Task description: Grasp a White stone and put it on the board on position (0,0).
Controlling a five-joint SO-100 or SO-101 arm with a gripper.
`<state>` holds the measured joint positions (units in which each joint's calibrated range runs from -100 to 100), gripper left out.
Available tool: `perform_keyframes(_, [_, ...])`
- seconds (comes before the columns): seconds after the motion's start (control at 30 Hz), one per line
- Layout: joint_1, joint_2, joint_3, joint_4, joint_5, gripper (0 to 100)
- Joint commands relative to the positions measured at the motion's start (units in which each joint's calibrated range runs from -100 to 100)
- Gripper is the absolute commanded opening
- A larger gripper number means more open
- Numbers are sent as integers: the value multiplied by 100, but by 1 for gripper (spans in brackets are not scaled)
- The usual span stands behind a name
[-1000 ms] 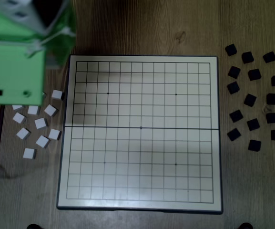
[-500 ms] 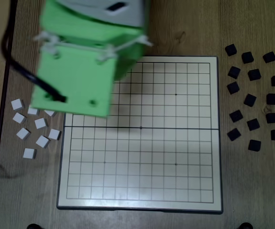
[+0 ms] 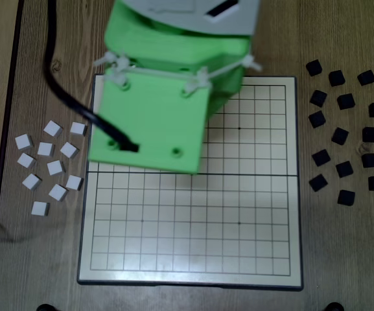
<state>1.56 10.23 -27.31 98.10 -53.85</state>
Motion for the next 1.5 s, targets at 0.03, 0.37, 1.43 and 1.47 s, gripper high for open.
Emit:
perform_keyframes(0.03, [-143,-78,-486,174,20,6])
perform_keyframes(0.37, [-197,389,-679,174,98,6])
perform_keyframes(1.43, [-316,804,1804,-2166,337,6])
perform_keyframes(1.47, [-316,813,1823,-2182,337,6])
